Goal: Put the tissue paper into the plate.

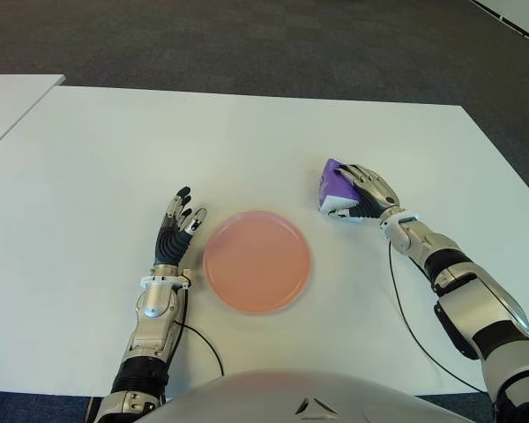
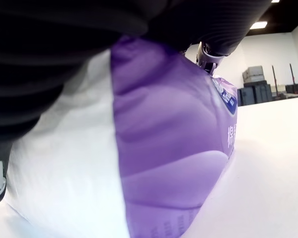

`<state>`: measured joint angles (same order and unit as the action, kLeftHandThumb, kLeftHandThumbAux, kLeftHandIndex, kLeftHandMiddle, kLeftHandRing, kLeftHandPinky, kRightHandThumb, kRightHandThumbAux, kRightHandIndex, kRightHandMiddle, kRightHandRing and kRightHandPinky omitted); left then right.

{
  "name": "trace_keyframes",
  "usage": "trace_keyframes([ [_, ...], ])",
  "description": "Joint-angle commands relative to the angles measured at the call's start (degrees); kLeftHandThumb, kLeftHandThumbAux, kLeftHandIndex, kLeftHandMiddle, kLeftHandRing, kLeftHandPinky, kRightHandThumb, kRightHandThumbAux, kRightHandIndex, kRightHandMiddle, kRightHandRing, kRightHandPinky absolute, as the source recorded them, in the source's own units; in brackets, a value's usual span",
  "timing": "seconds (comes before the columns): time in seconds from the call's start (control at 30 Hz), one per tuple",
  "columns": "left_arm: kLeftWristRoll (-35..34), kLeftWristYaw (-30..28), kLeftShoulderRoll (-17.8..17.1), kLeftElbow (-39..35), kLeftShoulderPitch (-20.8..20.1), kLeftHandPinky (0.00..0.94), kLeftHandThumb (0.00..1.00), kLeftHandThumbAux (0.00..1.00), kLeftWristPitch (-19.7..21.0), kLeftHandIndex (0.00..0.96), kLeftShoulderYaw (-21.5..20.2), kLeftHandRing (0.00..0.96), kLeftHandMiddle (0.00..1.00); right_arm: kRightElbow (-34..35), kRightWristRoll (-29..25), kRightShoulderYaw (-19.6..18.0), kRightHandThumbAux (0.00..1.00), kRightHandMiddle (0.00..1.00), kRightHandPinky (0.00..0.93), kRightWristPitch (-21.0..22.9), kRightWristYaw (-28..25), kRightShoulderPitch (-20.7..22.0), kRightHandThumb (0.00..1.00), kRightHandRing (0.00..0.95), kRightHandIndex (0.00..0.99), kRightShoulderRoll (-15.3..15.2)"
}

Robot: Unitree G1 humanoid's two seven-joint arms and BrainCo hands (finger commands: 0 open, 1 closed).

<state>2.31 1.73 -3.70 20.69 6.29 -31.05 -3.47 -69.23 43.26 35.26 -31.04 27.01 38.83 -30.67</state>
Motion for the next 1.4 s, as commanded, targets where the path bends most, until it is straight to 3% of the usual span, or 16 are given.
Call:
trace_keyframes([
  [0.03,0.45,0.53,0.36,0.7,1.84,0.0,0.0,0.457,1.57,0.0,0.02,0.0,0.0,-4.23,4.41,5.66,0.456,0.0,0.0,-0.26,-7.63,-7.48,0.102,0.0,0.0,3.56],
  [0.37,0.75,1.08,0.44,-0.05,2.03,0.0,0.0,0.463,1.94,0.0,-0.15,0.0,0.0,-5.5,4.55,6.89,0.461,0.0,0.0,1.59,-8.38,-7.56,0.088,0.0,0.0,4.33],
  [1.07,-0.47,-0.23,-0.04,0.81,1.67,0.0,0.0,0.467,0.98,0.0,-0.22,0.0,0.0,-4.27,3.66,7.76,0.435,0.0,0.0,-0.85,-7.94,-6.32,0.075,0.0,0.0,2.92],
  [1.33,-0.71,-0.17,0.13,0.61,1.73,0.0,0.0,0.478,1.38,0.0,-0.29,0.0,0.0,-4.51,3.15,7.8,0.444,0.0,0.0,-1.53,-8.97,-6.18,0.124,0.0,0.0,2.86],
  [1.4,-0.67,-0.13,0.14,0.53,1.76,0.0,0.0,0.478,1.35,0.0,-0.26,0.0,0.0,-4.81,1.84,6.95,0.449,0.0,0.01,-2.14,-11.43,-6.15,0.147,0.0,0.0,3.05],
])
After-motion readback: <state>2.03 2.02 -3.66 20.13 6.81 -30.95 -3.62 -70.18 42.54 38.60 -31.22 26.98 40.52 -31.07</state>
